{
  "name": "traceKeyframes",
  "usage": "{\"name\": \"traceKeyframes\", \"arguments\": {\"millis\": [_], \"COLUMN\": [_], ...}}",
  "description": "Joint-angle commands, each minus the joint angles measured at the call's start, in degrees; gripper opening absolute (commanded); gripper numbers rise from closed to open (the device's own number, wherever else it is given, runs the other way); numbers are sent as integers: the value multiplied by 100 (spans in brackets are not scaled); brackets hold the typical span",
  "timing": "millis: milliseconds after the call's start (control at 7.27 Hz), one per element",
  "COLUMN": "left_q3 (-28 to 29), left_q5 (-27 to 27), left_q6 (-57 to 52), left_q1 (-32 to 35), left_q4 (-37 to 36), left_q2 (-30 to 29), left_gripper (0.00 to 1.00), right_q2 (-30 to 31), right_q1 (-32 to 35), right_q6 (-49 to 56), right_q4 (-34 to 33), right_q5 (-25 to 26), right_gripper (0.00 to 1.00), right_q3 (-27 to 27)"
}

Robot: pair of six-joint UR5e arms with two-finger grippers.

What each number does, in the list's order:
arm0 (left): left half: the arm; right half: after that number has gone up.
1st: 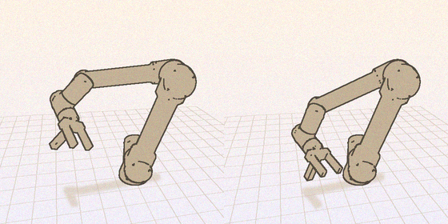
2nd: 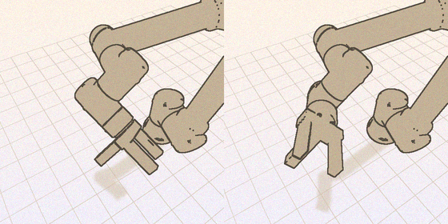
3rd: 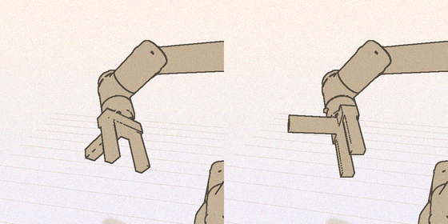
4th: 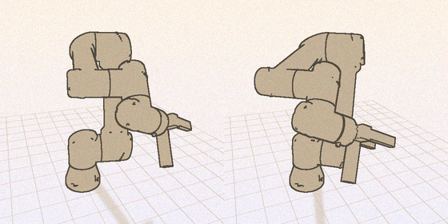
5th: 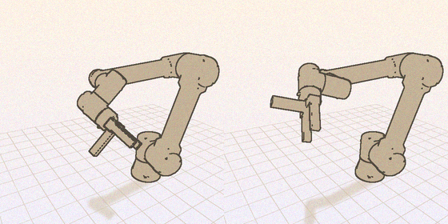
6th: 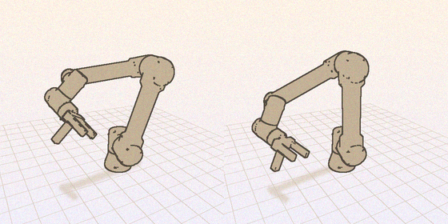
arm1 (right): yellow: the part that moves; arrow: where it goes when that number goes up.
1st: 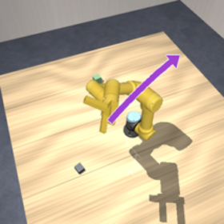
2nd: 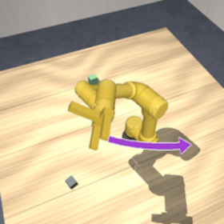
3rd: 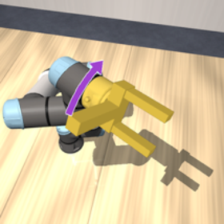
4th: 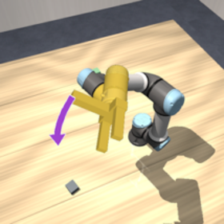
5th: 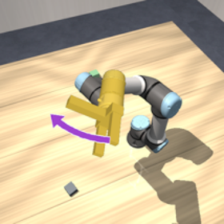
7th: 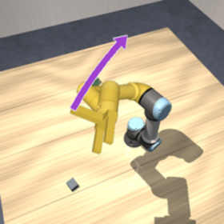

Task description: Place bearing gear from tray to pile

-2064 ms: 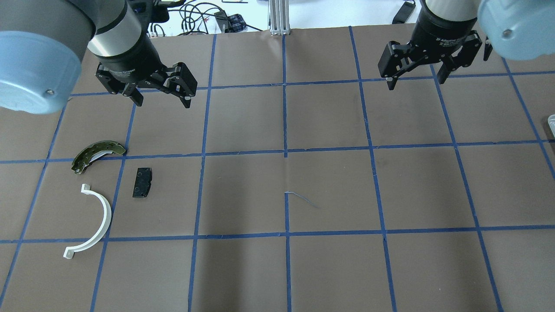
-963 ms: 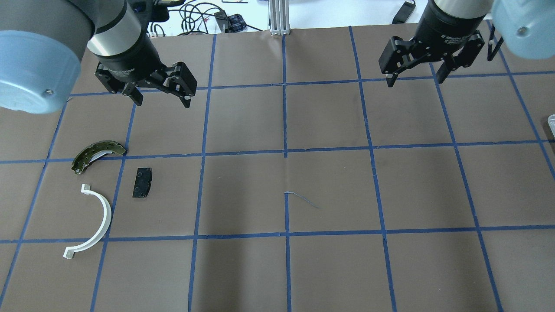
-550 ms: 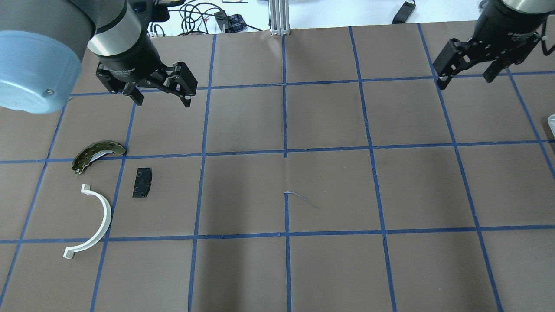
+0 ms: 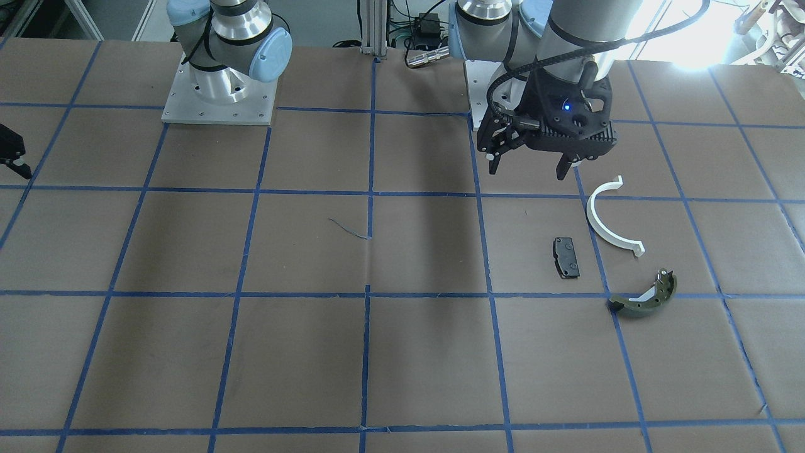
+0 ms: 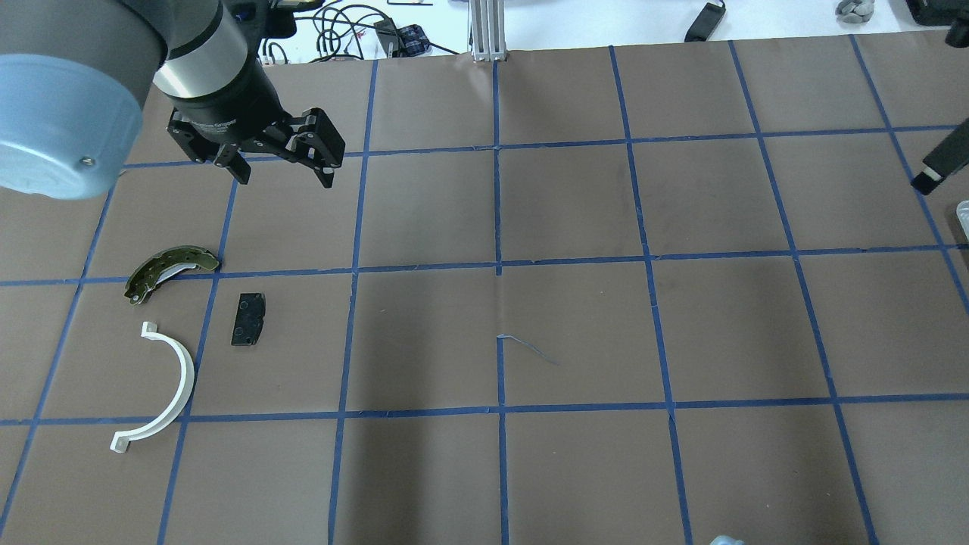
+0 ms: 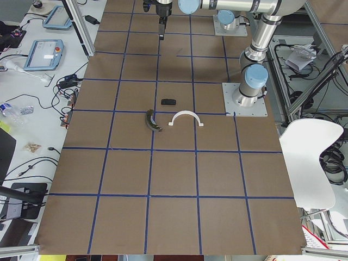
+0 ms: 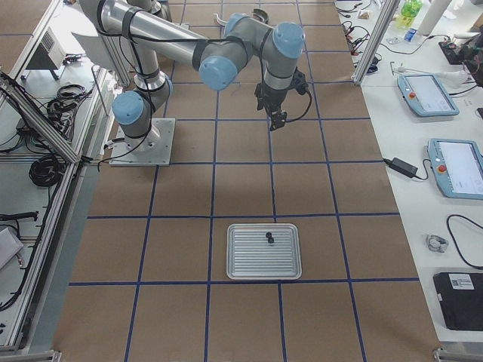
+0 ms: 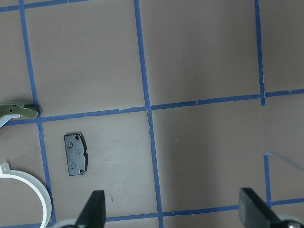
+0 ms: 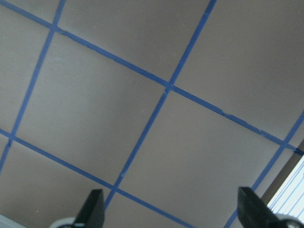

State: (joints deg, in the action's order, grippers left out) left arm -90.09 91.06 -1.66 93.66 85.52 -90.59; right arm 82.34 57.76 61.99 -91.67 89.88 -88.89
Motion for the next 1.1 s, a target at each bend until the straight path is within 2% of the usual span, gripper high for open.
{"name": "traceKeyframes", "arguments": {"millis": [0, 138, 275, 688, 963], "left_q3": [0, 0, 0, -9, -17], "left_q5": [0, 0, 0, 0, -9], "left_q6": [-1, -1, -9, -1, -44], "left_q1": [-5, -5, -5, -5, 30], "left_q4": [0, 0, 0, 0, -9], "left_q2": [-3, -3, -3, 15, 15], "left_gripper": [100, 100, 100, 100, 100], "right_q2": [-707, -1015, -1340, -2079, -2371], "right_q1": [-746, -1088, -1335, -1470, -1478], "right_q6": [1887, 2496, 3102, 4861, 5191], "right_q4": [-981, -1098, -1551, -2895, -3164], "right_q5": [230, 214, 214, 354, 320], "right_gripper": [100, 100, 100, 100, 100], "right_q3": [-76, -76, -76, -59, 90]}}
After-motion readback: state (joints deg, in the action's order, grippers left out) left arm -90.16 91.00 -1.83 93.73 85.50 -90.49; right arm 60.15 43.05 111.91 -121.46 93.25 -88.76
